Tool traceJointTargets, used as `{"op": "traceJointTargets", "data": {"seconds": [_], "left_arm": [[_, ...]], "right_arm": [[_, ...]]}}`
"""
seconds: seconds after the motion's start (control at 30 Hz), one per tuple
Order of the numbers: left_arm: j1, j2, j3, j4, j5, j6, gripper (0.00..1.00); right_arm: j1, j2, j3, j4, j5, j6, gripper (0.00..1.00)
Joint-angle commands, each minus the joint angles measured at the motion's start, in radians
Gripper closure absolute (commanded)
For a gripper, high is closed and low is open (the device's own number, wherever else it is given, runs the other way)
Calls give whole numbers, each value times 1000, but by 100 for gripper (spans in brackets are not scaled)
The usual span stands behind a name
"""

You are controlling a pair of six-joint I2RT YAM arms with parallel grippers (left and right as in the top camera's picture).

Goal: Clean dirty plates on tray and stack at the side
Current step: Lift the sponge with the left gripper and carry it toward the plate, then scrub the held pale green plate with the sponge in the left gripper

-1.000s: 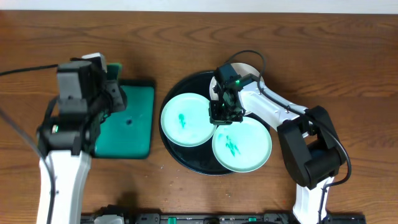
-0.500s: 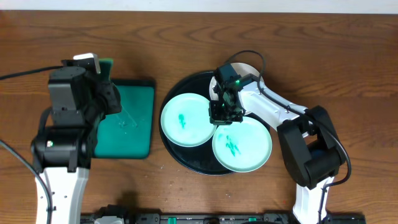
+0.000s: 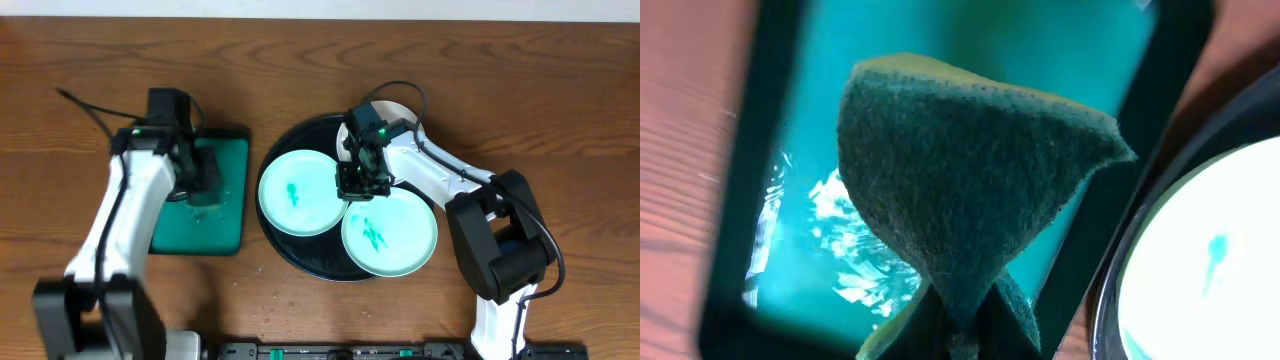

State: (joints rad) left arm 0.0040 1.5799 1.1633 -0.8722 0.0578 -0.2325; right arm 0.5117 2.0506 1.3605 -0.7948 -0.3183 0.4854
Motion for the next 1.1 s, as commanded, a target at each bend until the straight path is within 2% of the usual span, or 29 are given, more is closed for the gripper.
{"op": "traceJointTargets", "data": {"seconds": [0.0, 0.3, 0.47, 0.67, 0.87, 1.07], "left_arm": [[-3, 55, 12, -11, 94, -19, 93], [-60, 2, 13, 22, 294, 4, 93], [-185, 8, 13, 44, 296, -21, 93], [-301, 50, 13, 124, 211, -129, 93], [-313, 187, 13, 187, 192, -178, 93], [-313, 323, 13, 180, 151, -203, 93]], "right_arm": [[12, 53, -40, -36, 37, -30, 99], [11, 53, -40, -26, 37, -29, 99], [11, 53, -40, -25, 37, -29, 99], [12, 53, -40, -29, 36, -29, 99], [13, 53, -40, -28, 36, -29, 99], [13, 53, -40, -35, 36, -30, 99]]}}
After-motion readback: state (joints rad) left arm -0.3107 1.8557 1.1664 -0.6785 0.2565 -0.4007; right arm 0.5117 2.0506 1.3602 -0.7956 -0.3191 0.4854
